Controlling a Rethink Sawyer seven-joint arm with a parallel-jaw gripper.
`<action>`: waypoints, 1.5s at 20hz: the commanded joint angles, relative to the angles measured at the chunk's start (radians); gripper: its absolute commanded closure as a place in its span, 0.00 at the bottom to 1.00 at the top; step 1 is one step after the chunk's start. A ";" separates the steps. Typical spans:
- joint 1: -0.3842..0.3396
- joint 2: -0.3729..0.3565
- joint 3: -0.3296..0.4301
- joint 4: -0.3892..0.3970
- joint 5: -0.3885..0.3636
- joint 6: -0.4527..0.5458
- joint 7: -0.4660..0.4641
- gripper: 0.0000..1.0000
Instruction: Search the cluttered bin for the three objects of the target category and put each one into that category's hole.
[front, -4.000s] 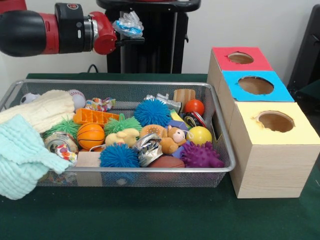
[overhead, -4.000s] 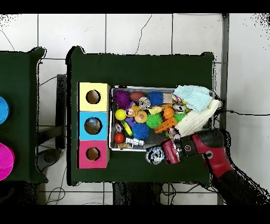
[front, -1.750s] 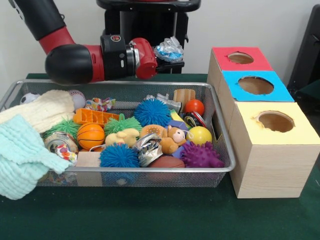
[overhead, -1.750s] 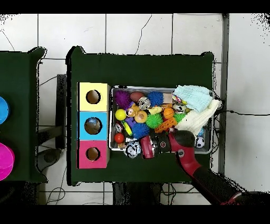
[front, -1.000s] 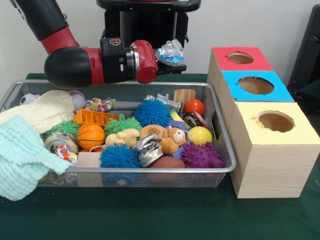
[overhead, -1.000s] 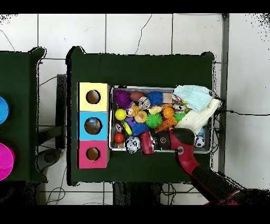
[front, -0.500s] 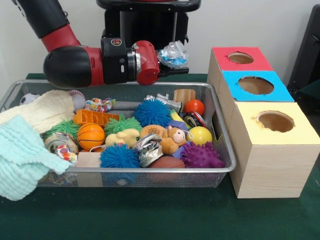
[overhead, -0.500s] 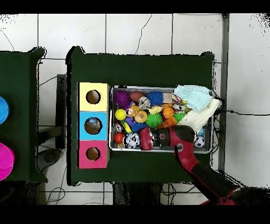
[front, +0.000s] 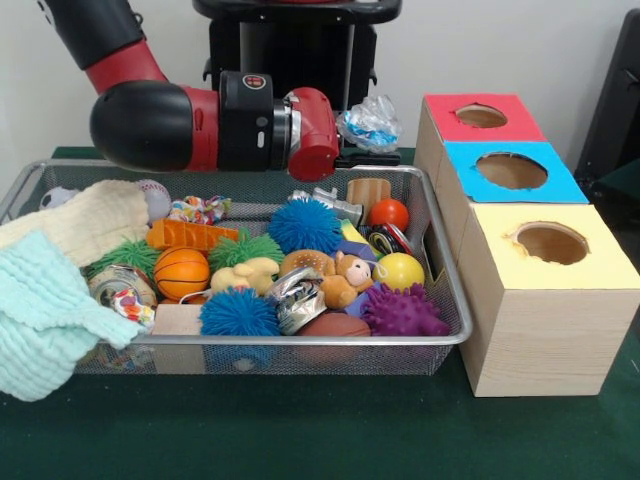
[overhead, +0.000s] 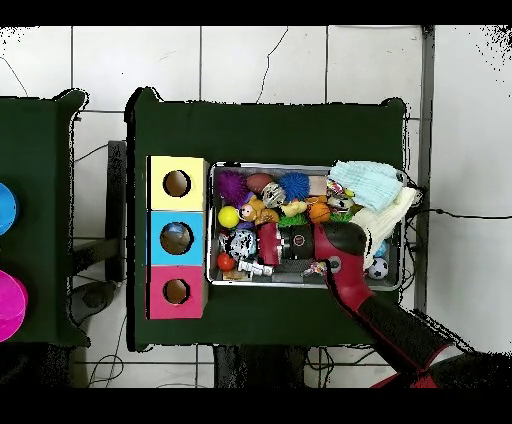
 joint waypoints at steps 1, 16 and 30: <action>0.024 -0.027 0.073 -0.004 0.101 -0.108 0.051 0.00; -0.014 0.078 0.132 0.090 0.093 -0.218 -0.041 0.00; 0.010 0.133 0.162 0.060 0.052 -0.305 -0.007 0.00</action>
